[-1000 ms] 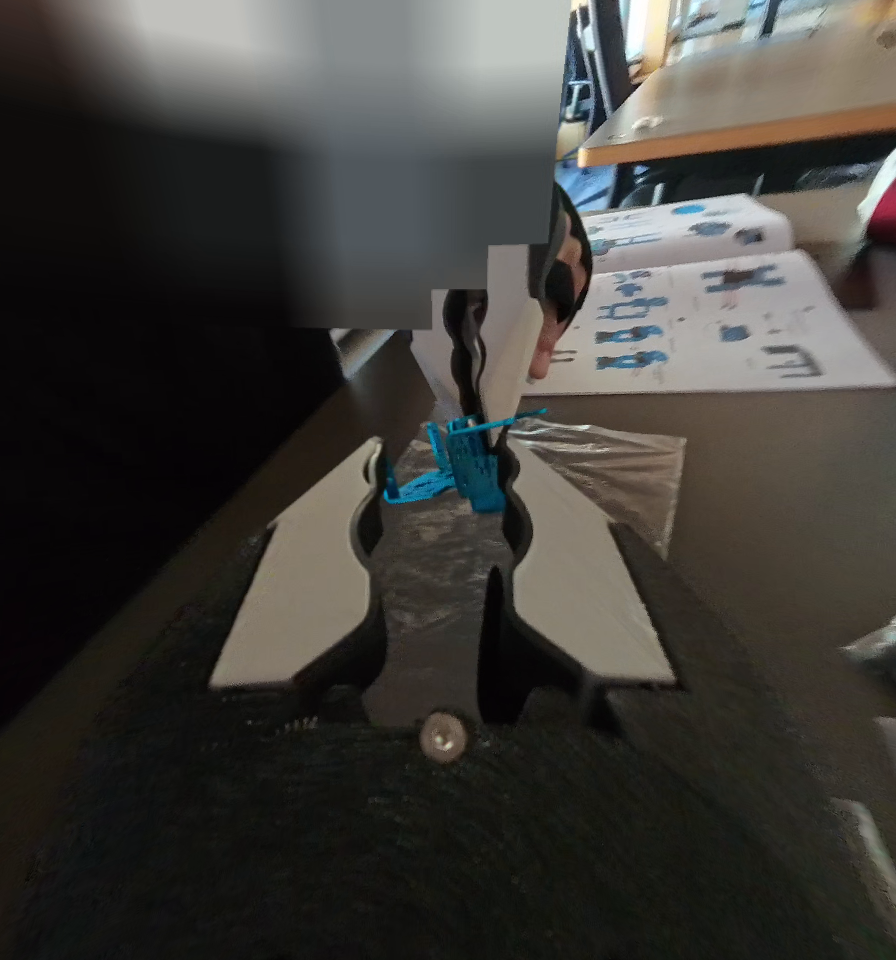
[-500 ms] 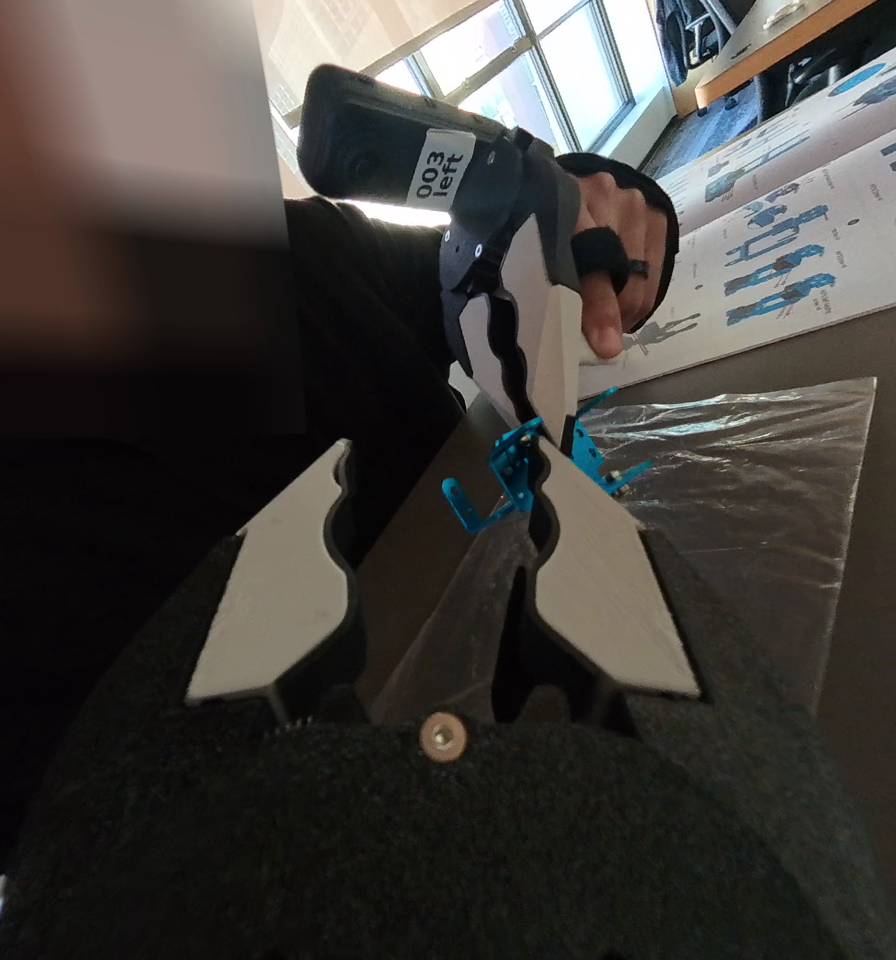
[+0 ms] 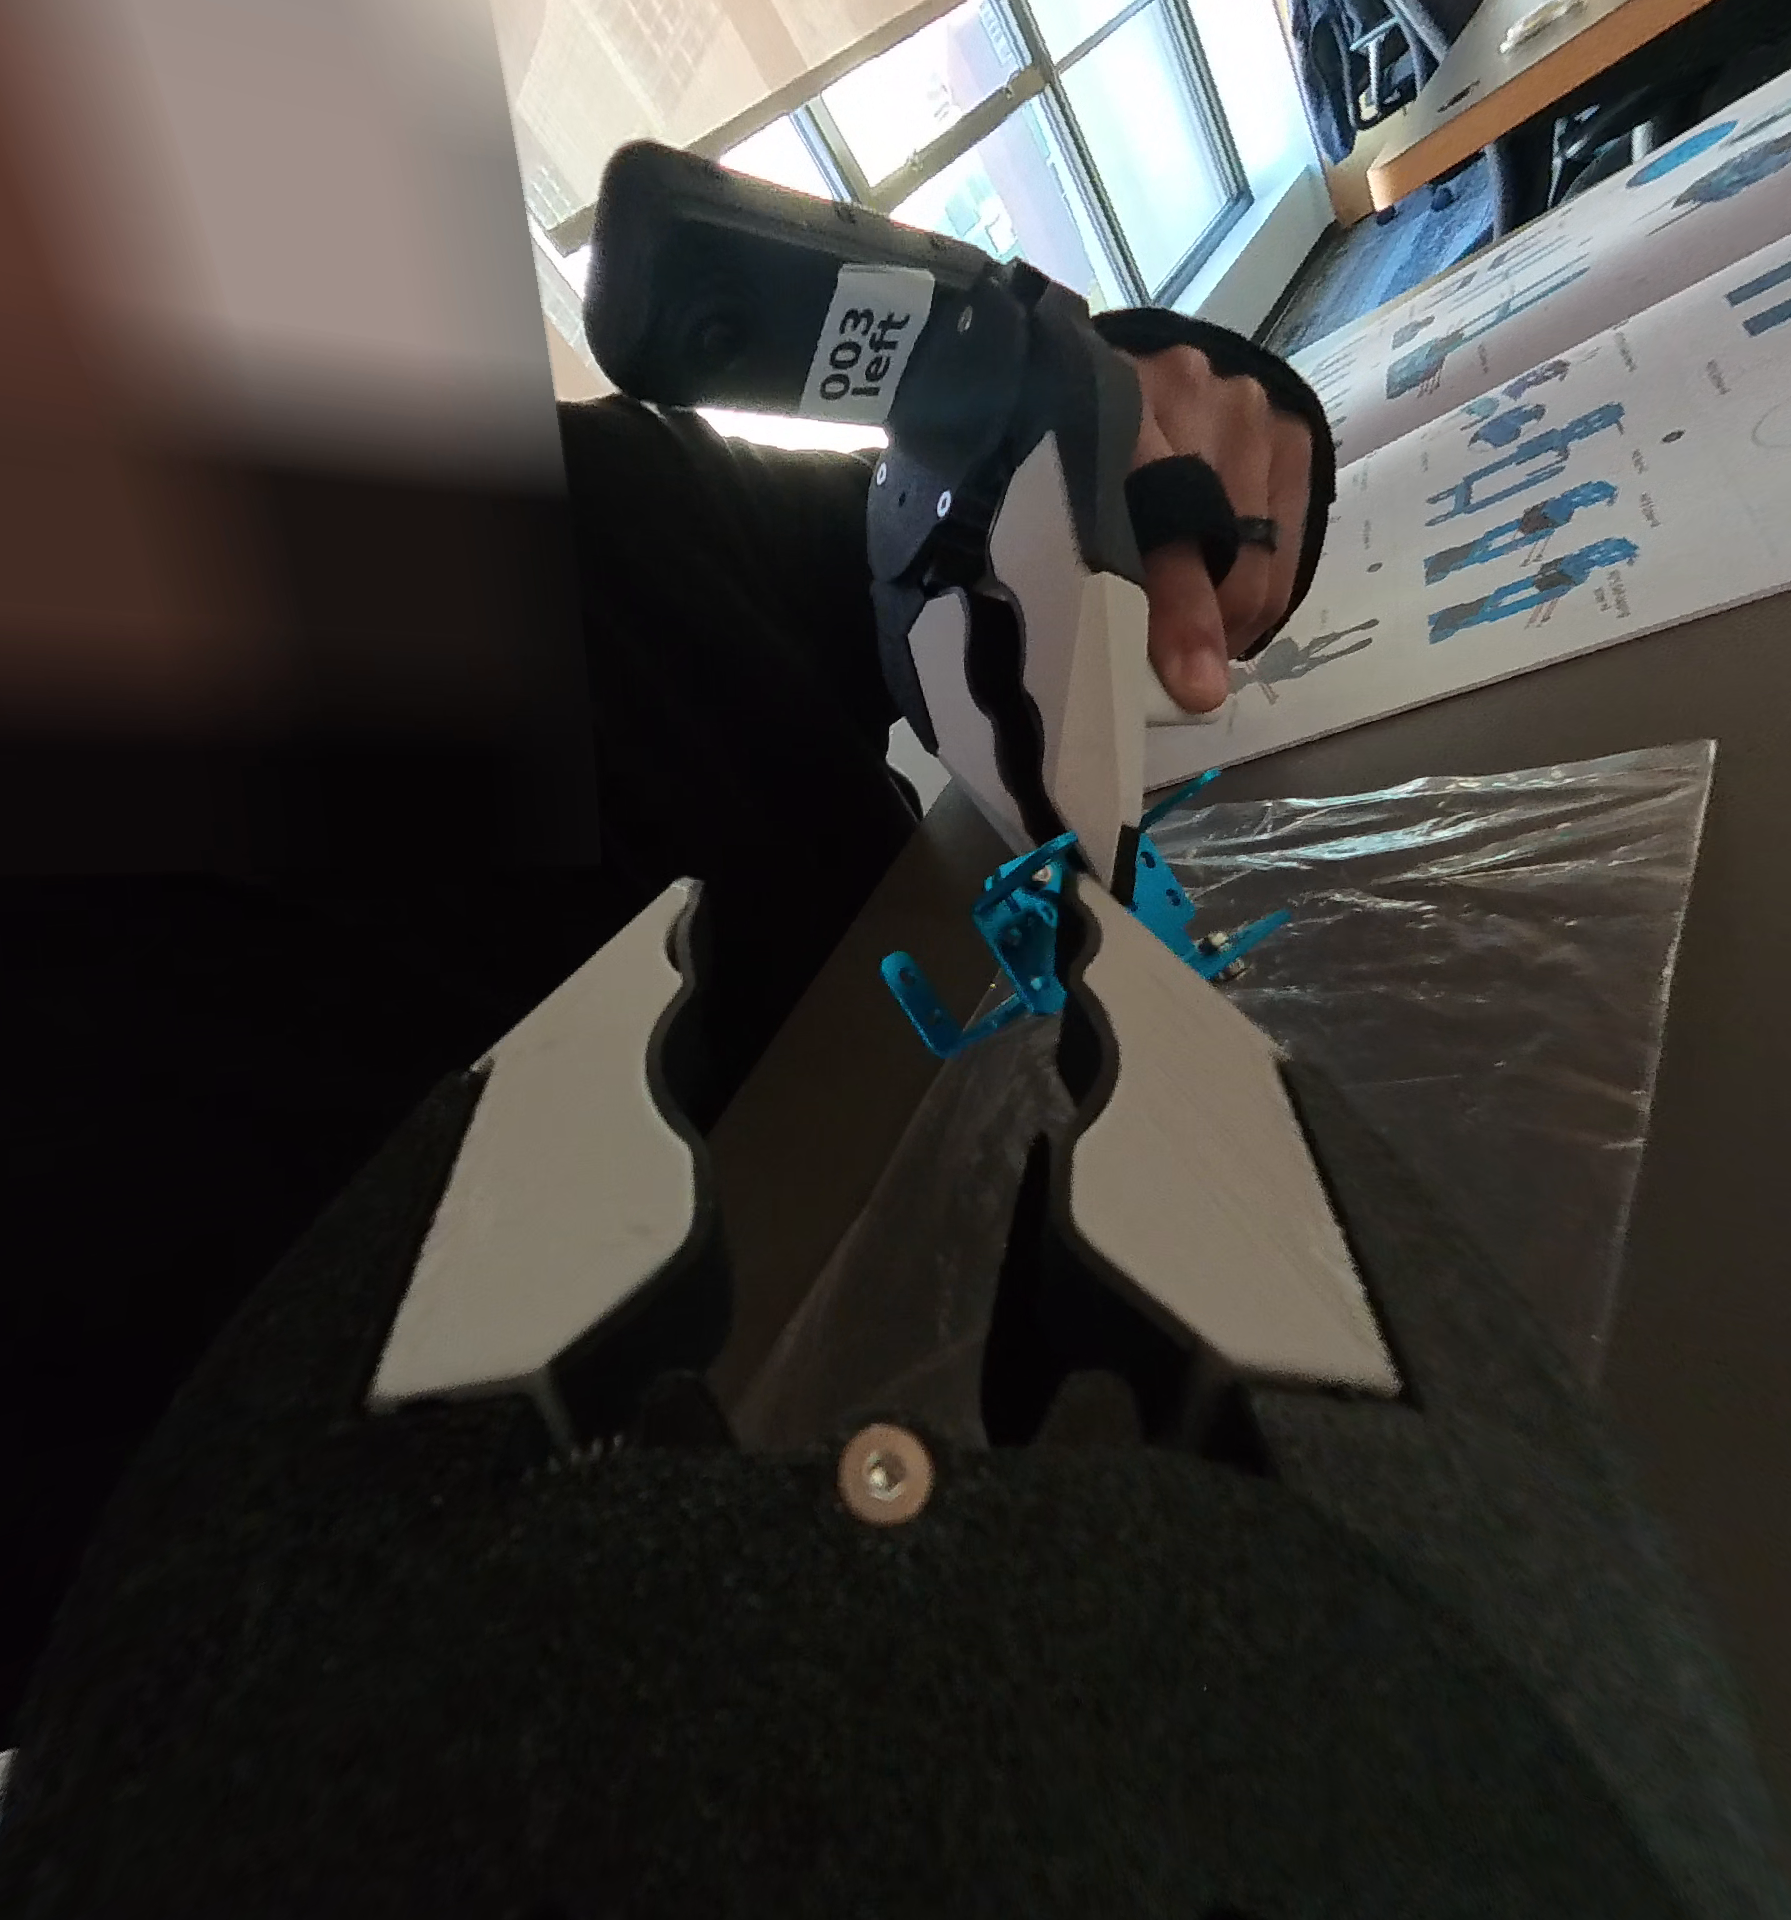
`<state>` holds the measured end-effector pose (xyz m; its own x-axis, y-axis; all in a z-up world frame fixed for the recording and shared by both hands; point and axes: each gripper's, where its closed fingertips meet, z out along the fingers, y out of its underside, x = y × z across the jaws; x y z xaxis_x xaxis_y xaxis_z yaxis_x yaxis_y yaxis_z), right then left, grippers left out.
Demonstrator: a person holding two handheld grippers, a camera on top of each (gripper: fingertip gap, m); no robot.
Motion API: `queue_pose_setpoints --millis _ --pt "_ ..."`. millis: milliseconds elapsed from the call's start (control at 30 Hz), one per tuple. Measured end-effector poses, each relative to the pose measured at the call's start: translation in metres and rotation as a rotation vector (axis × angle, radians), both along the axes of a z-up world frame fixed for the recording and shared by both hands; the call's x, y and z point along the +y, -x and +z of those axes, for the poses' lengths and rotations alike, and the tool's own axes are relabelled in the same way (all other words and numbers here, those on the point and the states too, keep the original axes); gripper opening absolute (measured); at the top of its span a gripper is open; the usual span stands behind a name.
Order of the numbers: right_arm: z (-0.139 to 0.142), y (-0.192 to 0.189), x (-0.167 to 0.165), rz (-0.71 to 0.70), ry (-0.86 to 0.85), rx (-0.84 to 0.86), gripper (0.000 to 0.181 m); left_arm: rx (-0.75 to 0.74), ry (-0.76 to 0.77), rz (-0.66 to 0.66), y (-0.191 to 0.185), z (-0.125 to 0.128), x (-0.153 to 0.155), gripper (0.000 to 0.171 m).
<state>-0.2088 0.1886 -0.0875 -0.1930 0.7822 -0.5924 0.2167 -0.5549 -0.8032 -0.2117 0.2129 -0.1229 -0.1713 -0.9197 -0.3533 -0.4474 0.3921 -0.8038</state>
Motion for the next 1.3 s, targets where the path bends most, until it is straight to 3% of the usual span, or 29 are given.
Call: queue_pose_setpoints --millis 133,300,467,667,833,967,1133,1300 --pt "-0.0026 0.0062 -0.0058 0.016 -0.002 -0.009 0.071 0.009 0.001 -0.007 -0.0003 -0.0026 -0.0016 0.003" --pt "-0.0017 -0.0005 0.0002 0.001 0.003 -0.009 0.064 0.005 -0.005 0.005 0.0005 -0.0012 0.0023 0.003" --pt "-0.0008 0.0061 -0.0055 0.013 -0.015 -0.007 0.072 0.006 -0.010 -0.003 -0.0004 -0.0020 -0.0002 0.003" --pt "-0.0012 -0.0008 -0.0001 0.002 -0.009 -0.020 0.065 0.003 -0.004 0.004 0.0007 -0.0004 0.0027 0.003" --pt "-0.0032 0.0067 -0.0065 0.015 -0.020 -0.030 0.073 0.014 -0.008 -0.007 0.0001 -0.0042 0.0004 0.003" --pt "-0.0028 -0.0005 -0.0008 0.005 -0.014 -0.031 0.065 0.013 -0.005 0.003 0.0007 -0.0037 0.0033 0.003" --pt "-0.0045 0.0073 -0.0072 0.020 -0.027 -0.041 0.074 0.015 -0.011 -0.010 -0.0003 -0.0049 -0.0007 0.003" --pt "-0.0045 -0.0011 0.0007 0.000 -0.016 -0.045 0.067 0.005 -0.014 -0.001 0.0002 -0.0024 0.0016 0.003"
